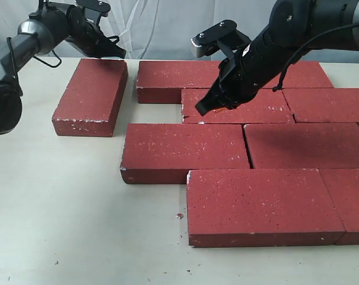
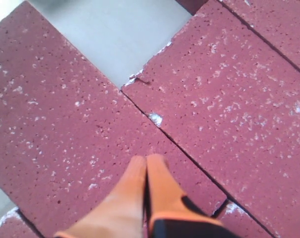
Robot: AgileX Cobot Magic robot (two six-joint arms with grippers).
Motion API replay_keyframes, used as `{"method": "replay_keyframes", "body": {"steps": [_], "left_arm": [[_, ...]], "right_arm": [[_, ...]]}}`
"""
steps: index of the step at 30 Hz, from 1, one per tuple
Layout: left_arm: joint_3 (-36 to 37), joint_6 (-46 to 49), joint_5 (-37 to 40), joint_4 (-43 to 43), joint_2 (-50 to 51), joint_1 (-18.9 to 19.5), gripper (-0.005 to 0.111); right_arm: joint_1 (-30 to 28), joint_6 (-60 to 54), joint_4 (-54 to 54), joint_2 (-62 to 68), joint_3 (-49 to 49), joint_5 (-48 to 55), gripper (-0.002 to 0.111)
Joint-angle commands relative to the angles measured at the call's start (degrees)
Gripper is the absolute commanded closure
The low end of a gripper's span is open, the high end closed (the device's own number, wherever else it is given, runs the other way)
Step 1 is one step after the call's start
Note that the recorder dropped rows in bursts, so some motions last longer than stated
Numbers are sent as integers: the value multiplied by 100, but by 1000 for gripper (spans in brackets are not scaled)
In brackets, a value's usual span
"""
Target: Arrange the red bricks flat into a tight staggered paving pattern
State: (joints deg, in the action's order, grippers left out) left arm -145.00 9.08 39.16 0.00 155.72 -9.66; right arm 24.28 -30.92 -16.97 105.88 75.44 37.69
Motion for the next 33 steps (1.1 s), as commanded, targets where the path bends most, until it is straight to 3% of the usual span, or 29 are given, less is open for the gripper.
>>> {"method": "replay_keyframes", "body": {"steps": [1,15,24,29,33], "left_arm": [[-45,140,165,0,-5,-27,107],[-88,250,1108,609,-34,-16,107],[-172,179,2407,2270,-492,48,107],[-172,179,2831,2158,-757,211,107],[-172,632,3080,1340,-1045,209,107]], "right_arm": [[-24,-41,-25,-32,-30,-57,109],[-24,-41,-25,-32,-30,-57,109],[-24,-41,-25,-32,-30,-57,109],[-24,-41,-13,-32,-30,-57,109],[-24,-41,-13,-32,-30,-57,109]]}}
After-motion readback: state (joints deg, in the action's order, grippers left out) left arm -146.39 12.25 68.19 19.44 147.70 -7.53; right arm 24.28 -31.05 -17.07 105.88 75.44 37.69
